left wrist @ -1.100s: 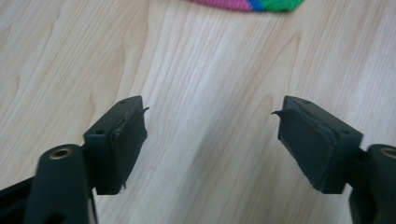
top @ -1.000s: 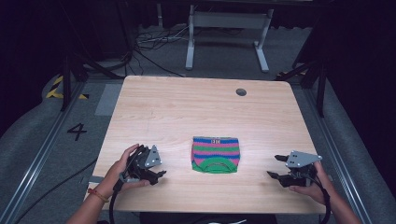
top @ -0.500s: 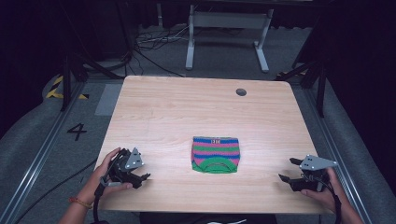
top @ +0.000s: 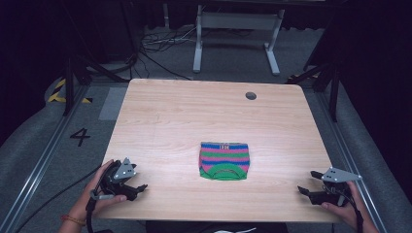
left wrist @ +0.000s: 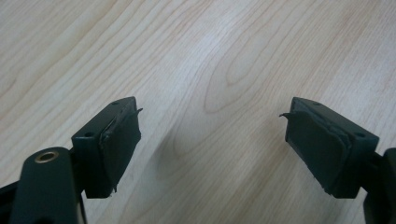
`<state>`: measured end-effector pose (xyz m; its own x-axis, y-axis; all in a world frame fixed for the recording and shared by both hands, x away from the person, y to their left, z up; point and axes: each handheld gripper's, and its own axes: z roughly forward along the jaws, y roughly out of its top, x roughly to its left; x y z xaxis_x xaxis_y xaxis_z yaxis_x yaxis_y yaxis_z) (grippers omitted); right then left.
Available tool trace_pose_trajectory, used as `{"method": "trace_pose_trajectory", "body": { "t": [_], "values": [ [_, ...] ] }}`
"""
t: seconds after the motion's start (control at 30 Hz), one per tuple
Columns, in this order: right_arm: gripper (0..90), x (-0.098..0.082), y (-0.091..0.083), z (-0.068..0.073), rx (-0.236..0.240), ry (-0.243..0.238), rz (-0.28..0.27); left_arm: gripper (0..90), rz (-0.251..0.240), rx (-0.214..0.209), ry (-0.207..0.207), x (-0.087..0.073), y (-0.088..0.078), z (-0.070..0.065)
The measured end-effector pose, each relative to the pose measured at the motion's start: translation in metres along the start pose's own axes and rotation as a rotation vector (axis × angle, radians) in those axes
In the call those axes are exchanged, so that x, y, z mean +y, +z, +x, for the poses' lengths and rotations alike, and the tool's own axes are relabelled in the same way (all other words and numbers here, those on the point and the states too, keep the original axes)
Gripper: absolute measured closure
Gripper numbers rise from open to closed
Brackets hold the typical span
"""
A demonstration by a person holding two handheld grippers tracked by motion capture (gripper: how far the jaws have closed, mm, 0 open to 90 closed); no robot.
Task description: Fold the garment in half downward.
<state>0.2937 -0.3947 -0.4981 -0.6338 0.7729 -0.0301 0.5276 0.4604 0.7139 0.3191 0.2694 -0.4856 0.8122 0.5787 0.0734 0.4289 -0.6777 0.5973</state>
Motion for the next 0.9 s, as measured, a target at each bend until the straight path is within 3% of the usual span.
{"method": "trace_pose_trajectory", "body": {
  "t": [0.07,0.2,0.3,0.33,0.67,0.9],
  "values": [
    [19.4,-0.005,-0.001,-0.001,0.006,0.039,-0.001,18.0,-0.007,-0.007,-0.021,-0.005,-0.001,0.001],
    [18.4,-0.009,-0.001,-0.002,0.013,0.067,-0.010,16.8,-0.042,-0.044,-0.082,-0.016,0.000,0.005],
    [17.6,-0.010,-0.001,-0.002,0.010,0.076,-0.010,14.9,-0.074,-0.046,-0.118,-0.022,0.001,0.007],
    [16.7,-0.010,-0.001,-0.002,0.014,0.073,-0.008,14.4,-0.090,-0.039,-0.121,-0.024,0.001,0.006],
    [15.5,-0.010,-0.001,-0.002,0.016,0.067,-0.006,14.0,-0.089,0.004,-0.161,-0.026,-0.001,0.001],
    [15.4,-0.009,0.001,-0.002,-0.007,0.087,-0.004,12.0,-0.082,0.008,-0.176,-0.025,0.000,0.001]
  ]
}}
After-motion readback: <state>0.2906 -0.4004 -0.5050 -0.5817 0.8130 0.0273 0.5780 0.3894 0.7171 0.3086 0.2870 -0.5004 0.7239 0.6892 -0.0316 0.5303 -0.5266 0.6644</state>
